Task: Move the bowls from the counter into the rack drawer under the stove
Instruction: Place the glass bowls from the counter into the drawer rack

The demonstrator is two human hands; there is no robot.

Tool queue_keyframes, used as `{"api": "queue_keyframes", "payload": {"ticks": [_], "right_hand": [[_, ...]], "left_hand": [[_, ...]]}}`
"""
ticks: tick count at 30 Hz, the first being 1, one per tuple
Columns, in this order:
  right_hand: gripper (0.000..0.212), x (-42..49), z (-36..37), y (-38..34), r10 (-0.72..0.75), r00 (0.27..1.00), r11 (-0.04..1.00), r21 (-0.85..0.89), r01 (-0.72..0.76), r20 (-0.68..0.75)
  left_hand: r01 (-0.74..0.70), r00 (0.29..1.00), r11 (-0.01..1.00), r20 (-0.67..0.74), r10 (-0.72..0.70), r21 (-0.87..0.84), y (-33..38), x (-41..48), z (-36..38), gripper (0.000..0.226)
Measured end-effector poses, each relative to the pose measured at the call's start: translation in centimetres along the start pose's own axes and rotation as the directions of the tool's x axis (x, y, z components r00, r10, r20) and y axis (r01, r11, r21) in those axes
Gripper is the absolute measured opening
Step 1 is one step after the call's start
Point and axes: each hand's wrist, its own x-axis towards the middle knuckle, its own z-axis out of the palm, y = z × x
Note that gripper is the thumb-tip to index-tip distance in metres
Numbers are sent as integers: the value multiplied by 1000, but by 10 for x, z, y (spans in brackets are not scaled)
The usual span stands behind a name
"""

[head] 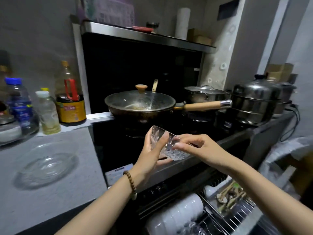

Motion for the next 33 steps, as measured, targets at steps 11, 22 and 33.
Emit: {"api": "queue_keyframes", "payload": {"ticks": [11, 22, 33], "right_hand": [[24, -74, -79, 111, 265, 961, 961, 53, -270, 77], [16, -82, -71, 225, 624, 779, 767, 148, -625, 57], [14, -58, -49, 311, 868, 483, 476, 86, -875, 116]], "left_hand": [[344, 908, 931, 209, -363, 122, -121, 30, 97, 89], [422, 853, 774, 83, -515, 472, -242, 30, 86, 68], [-33, 864, 171, 114, -491, 985, -330, -3, 28, 120]]}}
